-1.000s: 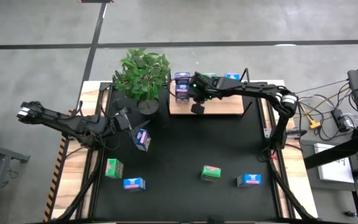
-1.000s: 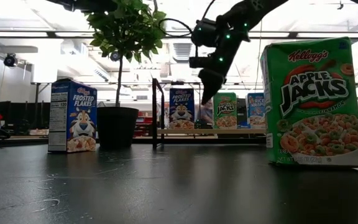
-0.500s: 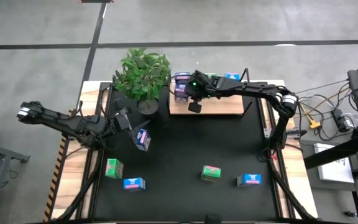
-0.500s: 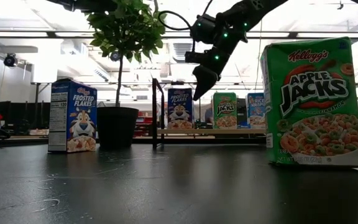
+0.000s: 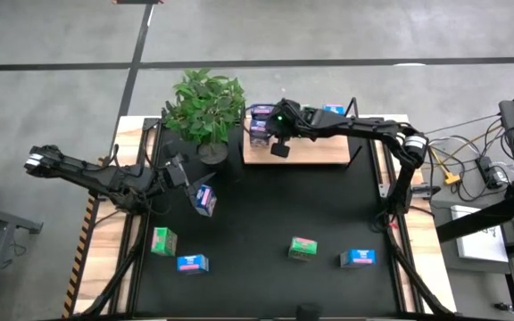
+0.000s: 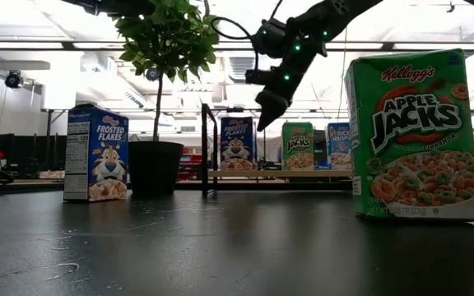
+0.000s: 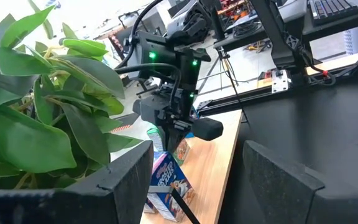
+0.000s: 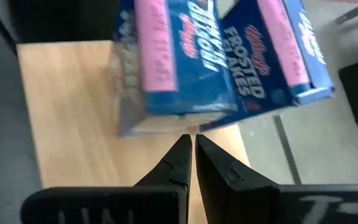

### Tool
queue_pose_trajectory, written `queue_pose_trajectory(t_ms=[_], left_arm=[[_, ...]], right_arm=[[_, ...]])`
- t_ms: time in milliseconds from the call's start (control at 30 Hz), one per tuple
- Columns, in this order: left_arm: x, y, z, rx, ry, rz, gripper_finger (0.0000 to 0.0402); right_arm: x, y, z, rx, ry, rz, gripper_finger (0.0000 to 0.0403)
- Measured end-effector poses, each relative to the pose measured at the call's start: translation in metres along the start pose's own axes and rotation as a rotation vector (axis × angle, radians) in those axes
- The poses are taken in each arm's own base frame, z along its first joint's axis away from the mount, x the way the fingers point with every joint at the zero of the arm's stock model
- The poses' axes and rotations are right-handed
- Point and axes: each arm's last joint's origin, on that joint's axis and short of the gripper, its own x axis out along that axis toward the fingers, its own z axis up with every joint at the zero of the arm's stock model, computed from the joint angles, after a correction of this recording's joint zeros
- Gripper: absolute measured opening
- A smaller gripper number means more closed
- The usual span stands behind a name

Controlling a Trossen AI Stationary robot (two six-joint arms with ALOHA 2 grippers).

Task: Stack cereal on shelf
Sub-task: Put the right dark blue cereal box on the shelf aligned with the other dark blue cereal box

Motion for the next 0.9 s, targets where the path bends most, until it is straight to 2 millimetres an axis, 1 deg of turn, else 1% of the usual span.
queue_pose_trajectory(t_ms=[133,200,267,300,367,467,600,900], left_arm=[[0.000,0.000,0.000,0.000,0.000,0.000,0.0233],[0.000,0.000,0.000,0.000,0.000,0.000,0.0233],[0.000,0.000,0.000,0.000,0.001,0.000,0.0233],[0.000,0.000,0.000,0.001,0.001,-0.001,0.0233],[0.000,0.000,0.000,0.001,0.001,-0.001,0.0233],[0.000,0.000,0.000,0.001,0.001,0.000,0.0233],[0.000,0.000,0.000,0.001,0.001,-0.001,0.0233],[0.000,0.000,-0.001,0.006,0.006,-0.002,0.0233]], right_arm=[[-0.013,-0.002,0.000,0.005,0.000,0.027,0.0012],[-0.023,-0.002,0.000,0.021,-0.031,0.109,0.0012],[-0.028,0.001,0.002,0.045,-0.084,0.230,0.0012],[-0.028,0.003,0.003,0.061,-0.112,0.282,0.0012],[-0.027,0.007,0.006,0.080,-0.156,0.326,0.0012],[-0.021,0.012,0.009,0.073,-0.191,0.318,0.0012],[-0.012,0.012,0.008,0.076,-0.145,0.202,0.0012],[-0.009,0.008,0.006,0.049,-0.120,0.133,0.0012]])
